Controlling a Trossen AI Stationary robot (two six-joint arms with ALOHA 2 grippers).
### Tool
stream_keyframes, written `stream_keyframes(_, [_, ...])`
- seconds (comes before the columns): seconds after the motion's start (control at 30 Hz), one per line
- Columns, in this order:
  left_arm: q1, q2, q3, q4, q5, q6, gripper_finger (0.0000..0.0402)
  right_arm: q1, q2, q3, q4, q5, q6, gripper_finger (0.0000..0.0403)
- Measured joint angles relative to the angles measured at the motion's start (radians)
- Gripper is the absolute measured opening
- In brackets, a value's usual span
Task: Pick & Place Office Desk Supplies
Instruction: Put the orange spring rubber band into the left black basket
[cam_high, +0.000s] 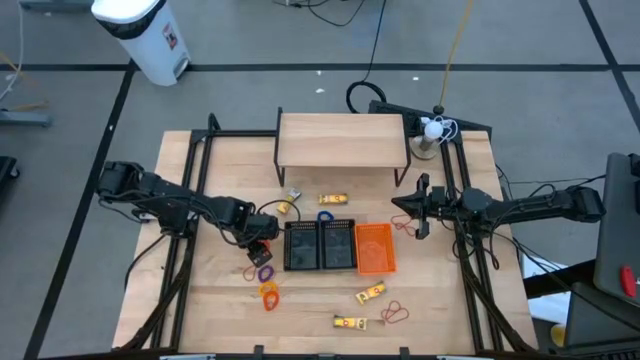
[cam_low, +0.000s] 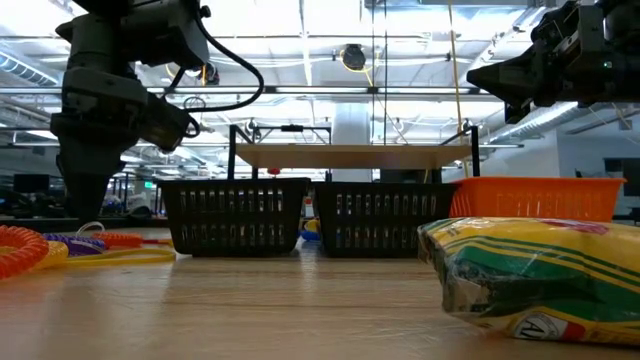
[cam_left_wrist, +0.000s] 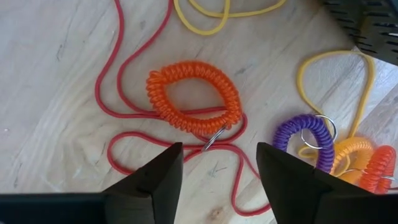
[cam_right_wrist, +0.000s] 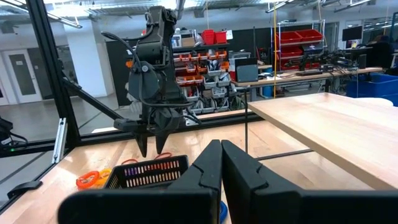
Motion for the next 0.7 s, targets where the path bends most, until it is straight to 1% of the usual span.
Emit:
stream_keyframes(0.3, [0.0,0.001,0.0,0.004,-0.026,-0.002,0.0167,0.0,0.0,0.0,-0.002,0.0,0.0,0.0])
stream_keyframes(0.4, [0.0,0.019,0.0,0.006,-0.024,-0.001,0.0155,0.0,0.0,0.0,-0.003,0.0,0.0,0.0])
stream_keyframes(0.57, [0.0,0.064,0.0,0.012,-0.005,0.008,0.0143,0.0,0.0,0.0,-0.003,0.0,0.0,0.0])
stream_keyframes(0.7, [0.0,0.077,0.0,0.012,0.018,0.023,0.0137,0.0,0.0,0.0,-0.006,0.0,0.0,0.0])
